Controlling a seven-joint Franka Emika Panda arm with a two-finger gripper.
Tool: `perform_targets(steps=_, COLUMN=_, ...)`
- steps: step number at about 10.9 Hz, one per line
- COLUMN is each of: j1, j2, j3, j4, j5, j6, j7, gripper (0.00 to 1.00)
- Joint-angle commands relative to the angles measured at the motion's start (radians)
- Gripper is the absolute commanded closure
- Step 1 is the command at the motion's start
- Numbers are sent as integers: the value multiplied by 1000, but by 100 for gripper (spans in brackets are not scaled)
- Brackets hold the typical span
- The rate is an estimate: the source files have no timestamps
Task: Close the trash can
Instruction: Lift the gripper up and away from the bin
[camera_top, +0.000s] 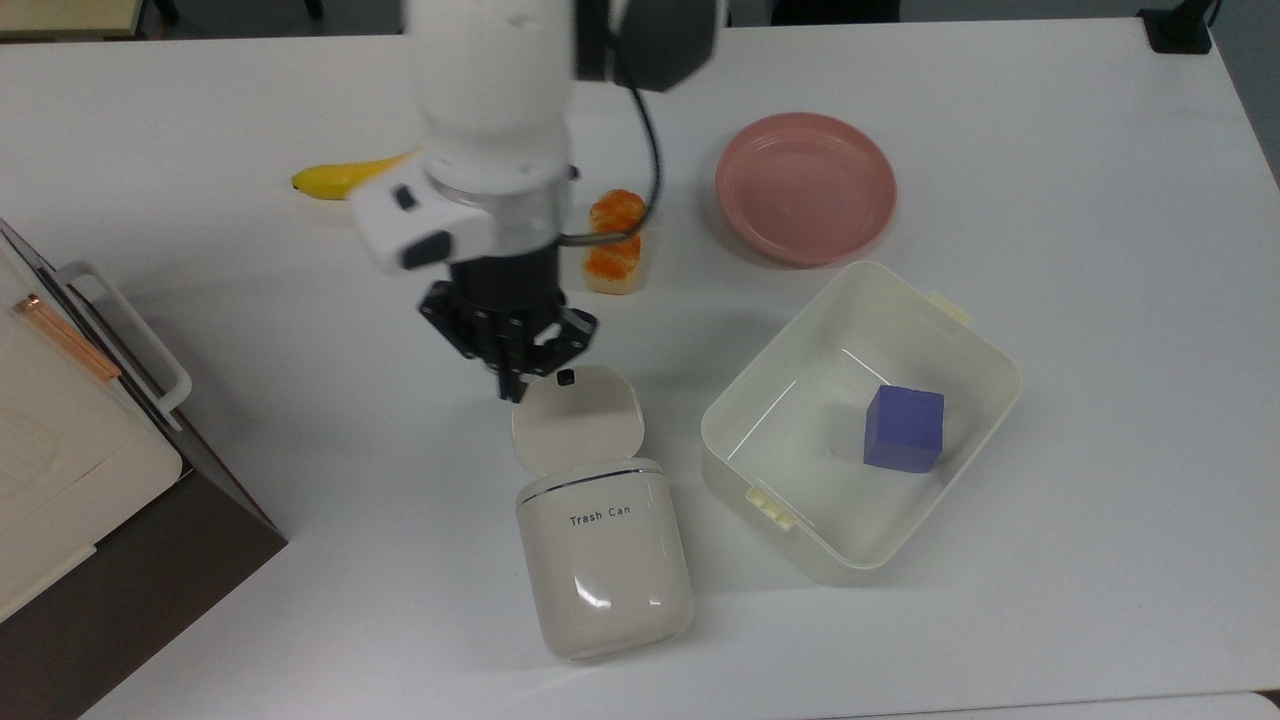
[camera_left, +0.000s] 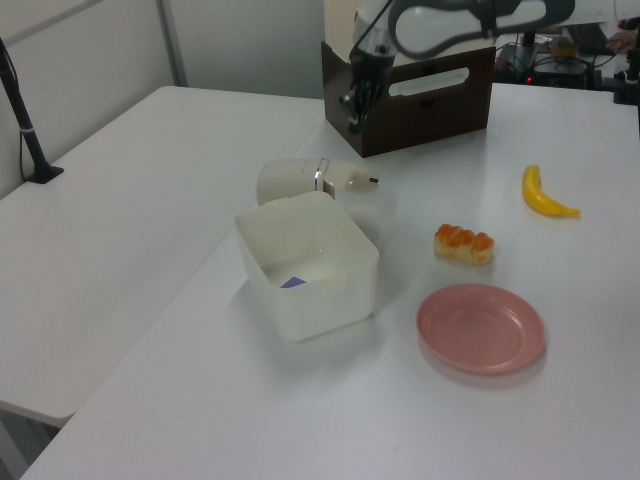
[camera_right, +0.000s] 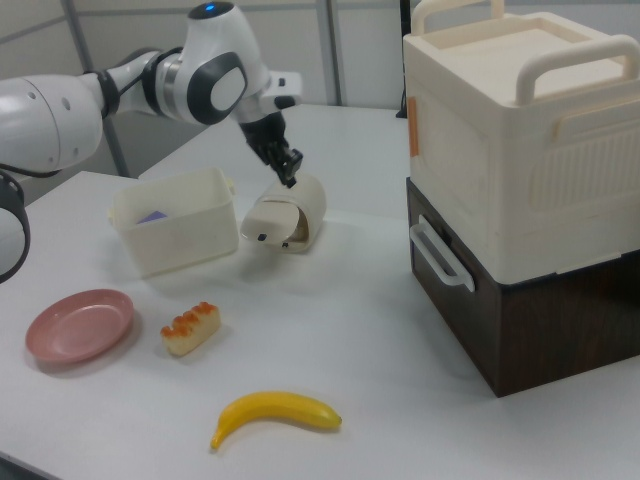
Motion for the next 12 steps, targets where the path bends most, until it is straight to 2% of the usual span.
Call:
perform_targets(steps=1, j1=2, j2=-105, j3=-62, j4=-45, j5=100, j6=3, j7=-26, gripper=83)
perform_targets(steps=4, j1=-15, j2=-211, j3=-70, j4=-64, j5=107, j6=-216, j7=-104, gripper=84)
perform_targets(steps=6, j1=-22, j2=-242, j3=-79, j4=-60, j5=104, j6=-340, j7=-139, gripper=83)
perform_targets(steps=12, j1=-27, j2=-341, j3=-128, j4=-67, j5=95, j6=-504, j7=-216, gripper=79)
